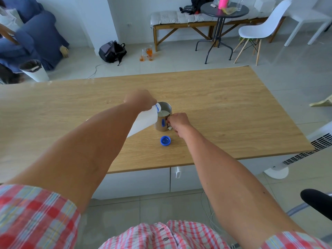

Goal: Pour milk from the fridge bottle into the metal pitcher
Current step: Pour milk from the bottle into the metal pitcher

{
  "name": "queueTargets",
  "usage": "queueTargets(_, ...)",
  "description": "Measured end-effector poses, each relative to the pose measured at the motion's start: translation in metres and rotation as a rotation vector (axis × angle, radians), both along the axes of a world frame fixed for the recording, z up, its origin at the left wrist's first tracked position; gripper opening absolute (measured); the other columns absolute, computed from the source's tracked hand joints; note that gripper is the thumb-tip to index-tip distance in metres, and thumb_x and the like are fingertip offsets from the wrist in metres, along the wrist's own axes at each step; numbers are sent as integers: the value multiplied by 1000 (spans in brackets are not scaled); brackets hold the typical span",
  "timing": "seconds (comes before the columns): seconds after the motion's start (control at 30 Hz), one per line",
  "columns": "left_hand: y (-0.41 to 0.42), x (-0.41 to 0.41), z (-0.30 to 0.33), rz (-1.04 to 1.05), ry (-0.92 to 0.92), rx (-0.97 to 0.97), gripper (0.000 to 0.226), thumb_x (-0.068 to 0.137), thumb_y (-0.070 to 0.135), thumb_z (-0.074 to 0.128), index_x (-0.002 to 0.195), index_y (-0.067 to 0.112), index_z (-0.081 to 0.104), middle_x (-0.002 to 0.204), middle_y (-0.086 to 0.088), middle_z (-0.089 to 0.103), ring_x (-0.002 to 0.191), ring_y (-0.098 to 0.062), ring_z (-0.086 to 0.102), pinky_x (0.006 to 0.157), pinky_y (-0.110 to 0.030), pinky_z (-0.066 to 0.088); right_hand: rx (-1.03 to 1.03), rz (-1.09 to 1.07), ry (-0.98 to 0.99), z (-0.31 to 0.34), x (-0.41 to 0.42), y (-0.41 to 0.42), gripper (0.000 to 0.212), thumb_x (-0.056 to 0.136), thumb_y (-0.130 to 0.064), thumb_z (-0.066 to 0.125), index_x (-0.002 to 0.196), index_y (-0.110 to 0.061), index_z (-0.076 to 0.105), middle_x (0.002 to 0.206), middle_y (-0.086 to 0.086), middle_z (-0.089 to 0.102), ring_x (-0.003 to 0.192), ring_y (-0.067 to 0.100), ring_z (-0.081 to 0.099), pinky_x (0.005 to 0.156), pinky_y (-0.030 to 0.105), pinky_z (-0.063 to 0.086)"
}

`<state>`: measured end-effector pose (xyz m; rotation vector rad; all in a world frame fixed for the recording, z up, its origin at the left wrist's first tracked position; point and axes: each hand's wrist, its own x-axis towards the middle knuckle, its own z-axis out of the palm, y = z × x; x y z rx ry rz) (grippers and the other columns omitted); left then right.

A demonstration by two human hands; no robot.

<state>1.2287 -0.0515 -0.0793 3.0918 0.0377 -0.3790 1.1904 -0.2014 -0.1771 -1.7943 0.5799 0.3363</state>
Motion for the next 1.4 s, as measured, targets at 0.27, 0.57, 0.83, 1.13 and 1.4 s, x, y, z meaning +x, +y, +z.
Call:
queueTargets(0.27,0,0,0,2,-2,-7,32,100,40,46,97,12,60,83,-6,55,85,-29,59,69,-37,42,-8,13,-8,4,-2,0,27,97,-2,49,109,2,72,87,11,61,55,15,39,48,24,32)
queueTargets(0.57,0,0,-1,4,-4,-17,31,99,41,47,97,13,59,82,-5,53,86,-29,58,68,-37,41,18,9,-32,4,-3,0,17,96,-4,50,93,-11,66,85,10,61,56,15,40,48,24,32)
queueTargets(0.83,0,1,-2,0,-7,-6,31,100,41,47,100,13,59,82,-5,52,88,-30,59,71,-37,41,17,4,-29,4,-2,1,19,97,-3,50,97,-8,67,86,10,61,57,14,41,47,25,32)
queueTargets(1.13,-1,1,-2,6,-6,-5,32,101,41,46,102,12,60,85,-6,55,90,-31,60,73,-38,43,10,8,-18,5,-3,0,23,97,-2,50,106,-2,72,89,11,62,60,15,42,50,25,32)
queueTargets(1.4,1,2,-2,9,3,-10,31,99,41,47,100,13,61,85,-6,56,89,-30,61,72,-37,44,13,12,-7,6,-4,1,24,95,-1,48,100,-7,70,87,11,62,55,15,40,49,25,32)
